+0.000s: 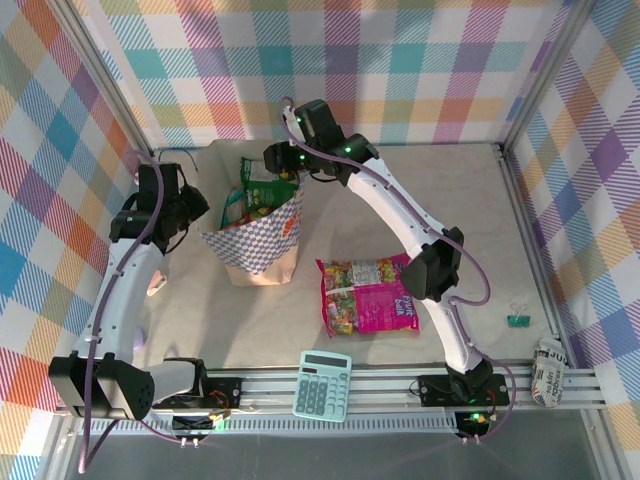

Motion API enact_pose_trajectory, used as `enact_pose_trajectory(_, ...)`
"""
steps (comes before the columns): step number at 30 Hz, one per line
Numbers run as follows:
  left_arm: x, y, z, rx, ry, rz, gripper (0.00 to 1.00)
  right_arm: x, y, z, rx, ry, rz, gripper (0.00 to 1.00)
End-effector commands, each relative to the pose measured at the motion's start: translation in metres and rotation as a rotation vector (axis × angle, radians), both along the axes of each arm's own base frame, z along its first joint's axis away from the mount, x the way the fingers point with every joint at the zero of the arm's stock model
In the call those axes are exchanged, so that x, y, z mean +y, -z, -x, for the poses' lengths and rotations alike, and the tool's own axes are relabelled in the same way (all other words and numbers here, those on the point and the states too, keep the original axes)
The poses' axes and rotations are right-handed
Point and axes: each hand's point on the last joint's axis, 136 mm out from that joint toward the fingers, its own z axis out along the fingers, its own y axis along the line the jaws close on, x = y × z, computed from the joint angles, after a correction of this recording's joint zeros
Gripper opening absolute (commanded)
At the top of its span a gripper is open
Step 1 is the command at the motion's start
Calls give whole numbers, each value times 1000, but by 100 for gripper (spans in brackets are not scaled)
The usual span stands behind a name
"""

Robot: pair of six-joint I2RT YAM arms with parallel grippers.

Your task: Place the snacks into the paper bag

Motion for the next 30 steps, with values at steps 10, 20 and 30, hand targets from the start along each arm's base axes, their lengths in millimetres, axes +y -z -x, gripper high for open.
enact_pose_trajectory(10,-4,-13,1,-21,31,28,29,-17,-100,63,-48,-136,-152,52)
enact_pose_trajectory(20,-6,-17,3,-27,34,34,30,-47,-104,90,-62,-128,-110,55)
enact_pose_trajectory(30,-6,-22,2,-27,32,36,30,-89,-86,116,-73,-52,-75,68)
